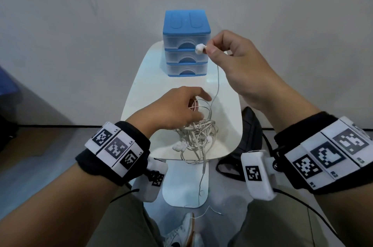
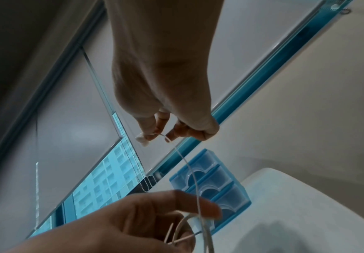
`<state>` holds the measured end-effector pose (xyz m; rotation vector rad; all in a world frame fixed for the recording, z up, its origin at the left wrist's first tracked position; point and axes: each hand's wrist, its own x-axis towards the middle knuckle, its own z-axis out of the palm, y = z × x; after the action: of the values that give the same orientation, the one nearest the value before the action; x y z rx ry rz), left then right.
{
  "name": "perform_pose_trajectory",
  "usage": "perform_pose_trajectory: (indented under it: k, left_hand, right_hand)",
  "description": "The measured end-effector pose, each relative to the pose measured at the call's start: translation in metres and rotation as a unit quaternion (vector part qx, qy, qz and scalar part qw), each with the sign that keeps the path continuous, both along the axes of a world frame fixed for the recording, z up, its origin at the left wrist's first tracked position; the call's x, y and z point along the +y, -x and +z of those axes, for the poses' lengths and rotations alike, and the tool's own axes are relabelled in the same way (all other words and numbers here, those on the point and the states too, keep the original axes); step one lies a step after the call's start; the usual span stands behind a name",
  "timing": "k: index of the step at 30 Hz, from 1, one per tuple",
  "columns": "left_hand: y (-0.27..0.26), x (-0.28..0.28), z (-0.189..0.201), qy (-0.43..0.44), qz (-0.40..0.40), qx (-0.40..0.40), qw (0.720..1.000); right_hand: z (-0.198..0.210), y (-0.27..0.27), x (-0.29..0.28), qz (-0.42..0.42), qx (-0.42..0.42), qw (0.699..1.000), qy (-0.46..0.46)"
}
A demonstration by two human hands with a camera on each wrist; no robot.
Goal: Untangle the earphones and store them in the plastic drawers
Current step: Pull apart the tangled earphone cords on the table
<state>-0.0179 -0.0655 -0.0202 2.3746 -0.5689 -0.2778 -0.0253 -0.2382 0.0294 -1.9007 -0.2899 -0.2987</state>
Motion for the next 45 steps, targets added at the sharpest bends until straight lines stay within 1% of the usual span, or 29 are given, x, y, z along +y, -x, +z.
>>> perform_pose_trajectory:
  k: [2, 4, 9, 12, 15, 18, 20, 22, 24, 26, 29, 32, 34, 35, 37, 39, 40, 41, 42, 43, 44, 45]
  left_hand:
    - [-0.001, 0.001, 0.000, -0.006, 0.000, -0.010, 1.000]
    - [0.000, 0.002, 0.000, 0.005, 0.007, -0.017, 1.000]
    - [0.000, 0.008, 0.002, 0.024, 0.027, -0.010, 0.999]
    - [0.004, 0.014, 0.005, 0.018, 0.027, -0.007, 0.999]
    - [0.010, 0.016, 0.007, 0.016, 0.028, -0.013, 0.999]
    - [0.015, 0.014, 0.010, 0.010, 0.019, -0.050, 0.999]
    - [0.018, 0.012, 0.013, 0.011, -0.007, -0.068, 0.998]
    - [0.021, 0.009, 0.015, -0.014, -0.046, -0.067, 0.997]
    - [0.021, 0.006, 0.013, -0.076, -0.066, -0.071, 0.992]
    - [0.019, 0.004, 0.008, -0.114, -0.056, -0.083, 0.988]
    - [0.015, 0.004, 0.002, -0.114, -0.036, -0.091, 0.989]
    - [0.014, 0.004, 0.000, -0.094, -0.021, -0.083, 0.992]
    - [0.014, 0.004, 0.000, -0.081, -0.014, -0.084, 0.993]
    - [0.014, 0.004, 0.000, -0.076, -0.009, -0.085, 0.993]
    - [0.013, 0.004, 0.000, -0.071, 0.002, -0.089, 0.993]
    - [0.011, 0.004, 0.000, -0.073, 0.018, -0.093, 0.993]
    - [0.010, 0.004, 0.000, -0.075, 0.027, -0.095, 0.992]
    - [0.008, 0.004, 0.000, -0.077, 0.037, -0.096, 0.992]
    - [0.007, 0.003, 0.000, -0.077, 0.047, -0.096, 0.991]
    - [0.006, 0.003, 0.000, -0.076, 0.057, -0.095, 0.991]
    - [0.006, 0.002, 0.001, -0.076, 0.063, -0.094, 0.991]
    - [0.006, 0.002, 0.001, -0.075, 0.069, -0.092, 0.991]
  right_hand:
    - [0.004, 0.001, 0.002, 0.010, -0.010, 1.000, -0.004]
    - [0.008, 0.002, 0.004, 0.020, -0.004, 0.999, -0.030]
    - [0.008, 0.003, 0.008, 0.054, 0.046, 0.994, -0.084]
    - [-0.001, -0.001, 0.006, 0.033, 0.074, 0.993, -0.087]
    - [-0.016, -0.006, 0.003, 0.000, 0.107, 0.992, -0.071]
    - [-0.032, -0.012, -0.002, -0.033, 0.147, 0.986, -0.064]
    - [-0.041, -0.015, -0.006, -0.044, 0.173, 0.981, -0.074]
    - [-0.048, -0.017, -0.010, -0.052, 0.198, 0.975, -0.084]
    - [-0.055, -0.019, -0.013, -0.060, 0.222, 0.970, -0.084]
    - [-0.061, -0.022, -0.015, -0.067, 0.243, 0.965, -0.066]
    - [-0.070, -0.025, -0.019, -0.060, 0.264, 0.963, -0.008]
    - [-0.075, -0.024, -0.021, -0.030, 0.258, 0.965, 0.033]
    - [-0.075, -0.023, -0.020, -0.006, 0.233, 0.971, 0.051]
    - [-0.074, -0.023, -0.020, -0.006, 0.215, 0.974, 0.067]
    - [-0.069, -0.022, -0.020, -0.034, 0.165, 0.981, 0.091]
    - [-0.063, -0.017, -0.020, -0.063, 0.104, 0.990, 0.073]
    - [-0.060, -0.013, -0.020, -0.059, 0.080, 0.994, 0.055]
    - [-0.057, -0.009, -0.020, -0.035, 0.069, 0.996, 0.039]
    - [-0.054, -0.003, -0.019, 0.007, 0.071, 0.997, 0.034]
    - [-0.052, 0.002, -0.017, 0.057, 0.081, 0.994, 0.050]
    - [-0.052, 0.008, -0.014, 0.100, 0.093, 0.987, 0.085]
    - [-0.053, 0.011, -0.012, 0.124, 0.103, 0.979, 0.127]
